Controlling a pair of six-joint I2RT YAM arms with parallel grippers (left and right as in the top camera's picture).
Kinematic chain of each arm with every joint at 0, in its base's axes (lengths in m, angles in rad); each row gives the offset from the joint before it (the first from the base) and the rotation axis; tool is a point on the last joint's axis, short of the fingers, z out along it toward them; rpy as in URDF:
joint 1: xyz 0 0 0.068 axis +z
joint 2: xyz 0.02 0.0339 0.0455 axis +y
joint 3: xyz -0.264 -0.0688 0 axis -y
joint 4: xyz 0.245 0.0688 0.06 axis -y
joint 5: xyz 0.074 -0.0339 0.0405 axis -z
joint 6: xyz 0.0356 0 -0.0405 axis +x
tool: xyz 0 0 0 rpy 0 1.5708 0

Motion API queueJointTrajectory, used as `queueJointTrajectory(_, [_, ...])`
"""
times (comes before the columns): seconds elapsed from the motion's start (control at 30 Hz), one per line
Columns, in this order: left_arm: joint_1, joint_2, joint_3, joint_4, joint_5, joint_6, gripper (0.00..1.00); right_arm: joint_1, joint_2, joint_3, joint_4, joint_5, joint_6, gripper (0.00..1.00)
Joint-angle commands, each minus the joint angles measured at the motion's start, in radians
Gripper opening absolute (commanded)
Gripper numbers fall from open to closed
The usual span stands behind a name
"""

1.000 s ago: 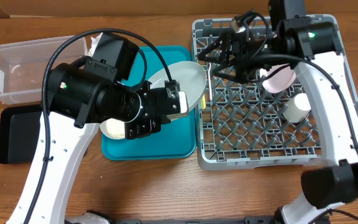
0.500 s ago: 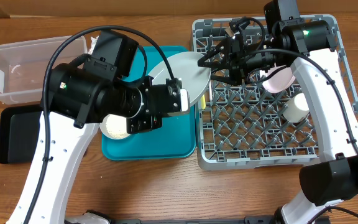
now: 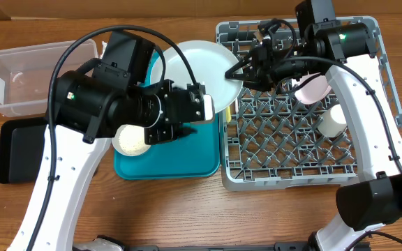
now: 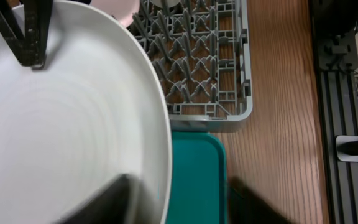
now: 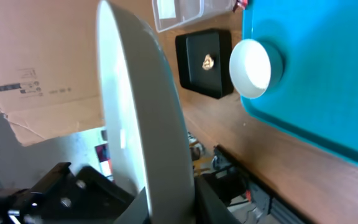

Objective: Sort waste into correct bins and load items into the dishwasher rack
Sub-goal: 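Grasp the grey plate with the right gripper, release left, then lower the grey plate upright into the rack beside the white plate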

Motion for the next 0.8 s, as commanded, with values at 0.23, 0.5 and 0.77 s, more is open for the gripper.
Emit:
queueJointTrajectory(0.23, [-0.001, -0.008, 0.231, 0.069, -0.091, -0.253, 1.00, 0.000, -0.063, 0.097, 0.007, 0.467, -0.061, 0.12])
queueJointTrajectory(0.5, [0.000, -0.014, 0.457, 0.079, -0.699, -0.945, 1.00, 0.000, -0.129, 0.161, -0.076, 1.240, -0.060, 0.12])
queueJointTrajectory(0.77, [0.000, -0.116, 0.514, 0.104, -0.782, -1.137, 1.00, 0.000, -0.112, 0.159, -0.089, 1.667, -0.082, 0.12])
